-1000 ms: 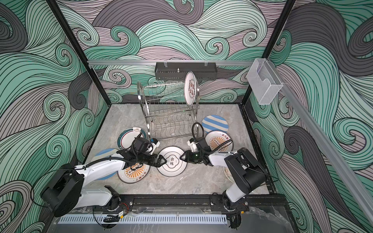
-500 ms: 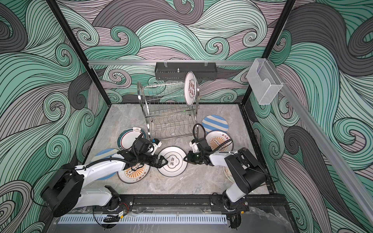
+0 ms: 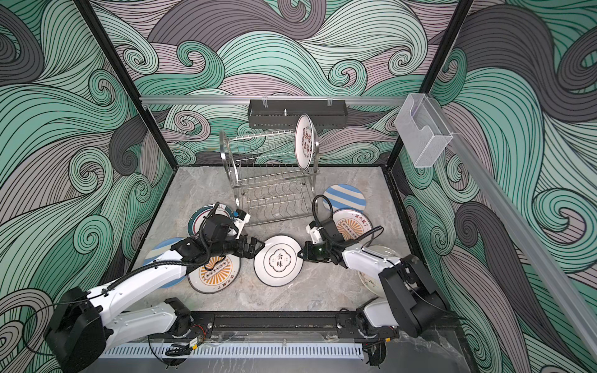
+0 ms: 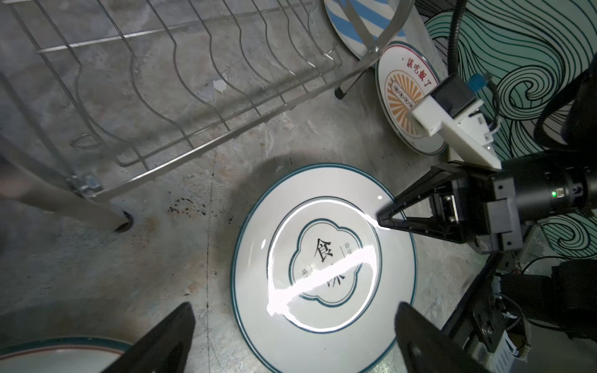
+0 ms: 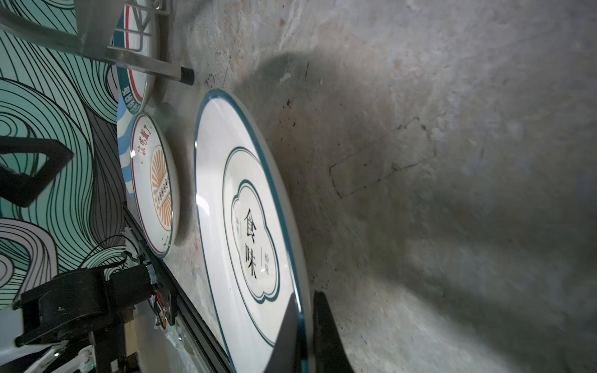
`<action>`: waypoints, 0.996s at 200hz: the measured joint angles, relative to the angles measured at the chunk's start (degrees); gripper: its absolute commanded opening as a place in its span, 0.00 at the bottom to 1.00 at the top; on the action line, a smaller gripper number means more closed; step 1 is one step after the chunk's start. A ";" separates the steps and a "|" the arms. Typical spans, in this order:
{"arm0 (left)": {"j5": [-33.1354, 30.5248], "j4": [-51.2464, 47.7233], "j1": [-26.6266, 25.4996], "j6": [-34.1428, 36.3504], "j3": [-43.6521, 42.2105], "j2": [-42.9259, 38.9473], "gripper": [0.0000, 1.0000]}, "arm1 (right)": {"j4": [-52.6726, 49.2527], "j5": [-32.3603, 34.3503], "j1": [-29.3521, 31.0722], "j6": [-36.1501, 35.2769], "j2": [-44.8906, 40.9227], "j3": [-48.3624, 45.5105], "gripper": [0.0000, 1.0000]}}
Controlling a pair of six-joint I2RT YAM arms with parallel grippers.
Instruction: Load the plates into the dish rack
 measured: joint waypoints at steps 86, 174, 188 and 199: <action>2.84 -9.44 16.33 0.79 6.62 -5.68 0.99 | -20.92 1.70 -0.39 -8.76 -17.29 13.57 0.00; 7.41 -13.77 23.06 8.74 11.52 -2.71 0.99 | -31.08 6.75 0.00 -15.34 -10.69 48.00 0.00; 8.68 -14.03 23.06 9.62 11.54 -1.49 0.98 | -31.93 10.60 0.61 -16.20 -7.58 54.01 0.00; 9.16 -13.99 23.06 9.79 11.50 -1.09 0.98 | -32.76 14.58 1.46 -16.85 -5.03 58.55 0.00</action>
